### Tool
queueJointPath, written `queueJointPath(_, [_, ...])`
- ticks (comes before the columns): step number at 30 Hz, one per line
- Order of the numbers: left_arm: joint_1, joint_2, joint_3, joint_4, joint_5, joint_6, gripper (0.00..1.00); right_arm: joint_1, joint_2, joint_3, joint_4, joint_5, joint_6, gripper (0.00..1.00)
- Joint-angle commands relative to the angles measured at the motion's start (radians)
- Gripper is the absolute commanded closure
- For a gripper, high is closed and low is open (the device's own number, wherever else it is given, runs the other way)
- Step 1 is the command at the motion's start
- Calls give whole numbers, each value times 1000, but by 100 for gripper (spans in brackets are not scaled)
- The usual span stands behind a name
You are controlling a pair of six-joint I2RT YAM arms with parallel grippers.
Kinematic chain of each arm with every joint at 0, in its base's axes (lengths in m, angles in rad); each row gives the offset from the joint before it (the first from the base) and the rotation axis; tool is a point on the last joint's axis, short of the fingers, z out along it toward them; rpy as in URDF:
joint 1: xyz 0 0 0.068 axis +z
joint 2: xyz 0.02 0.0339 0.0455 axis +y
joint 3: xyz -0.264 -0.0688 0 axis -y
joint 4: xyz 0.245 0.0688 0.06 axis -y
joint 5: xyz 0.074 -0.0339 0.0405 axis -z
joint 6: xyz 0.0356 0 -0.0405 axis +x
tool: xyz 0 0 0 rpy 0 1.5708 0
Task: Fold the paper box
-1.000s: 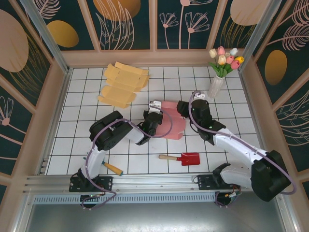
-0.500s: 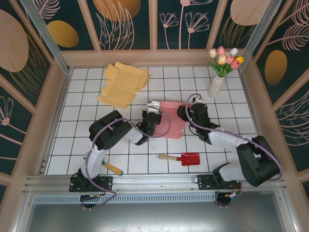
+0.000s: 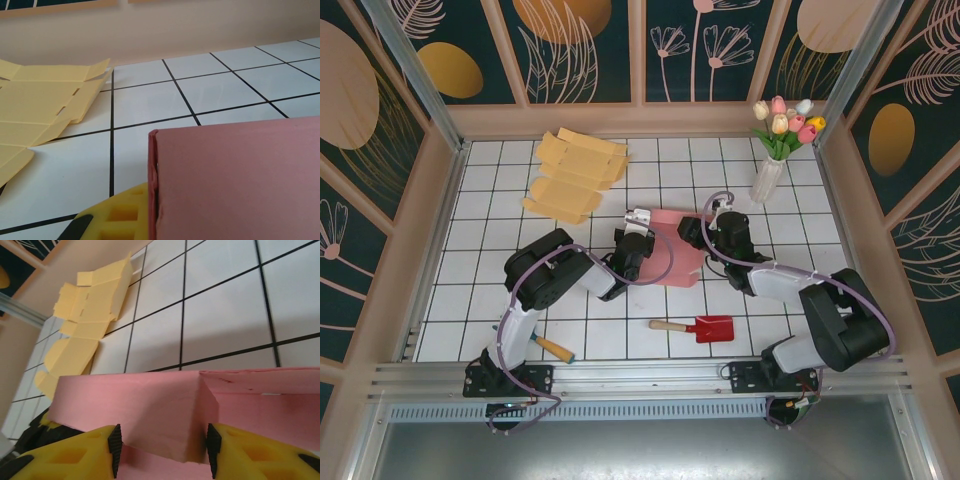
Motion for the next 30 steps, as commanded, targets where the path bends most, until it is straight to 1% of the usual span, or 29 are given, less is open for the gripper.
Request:
queueJointPath(1, [8,21,-9,-18,-2,-1,100,-6,-22,-19,134,-72,45,49])
queueJointPath(6, [7,21,-7,-22,-1,-2,100,-7,-31,-47,205,-91,58,49])
queueJointPath(11, [7,21,-2,-31,-3,-3,100,-6,-25,-54,214,-90,64,49])
queueJointPath(15, [8,22,-2,-33,-6,-8,100,-6,-32,-60,142,-24,52,49])
queueJointPath(19, [8,22,-1,-34,-8,-7,100,-2,-66,-101,110,27,30,48])
queueJointPath(24, [7,23,1,-33,-9,-7,100,35,-114,-137,36,131,-23,46])
queueJointPath(30, [7,23,3,-40,-9,-7,100,34,-96,-170,80,136,-53,46])
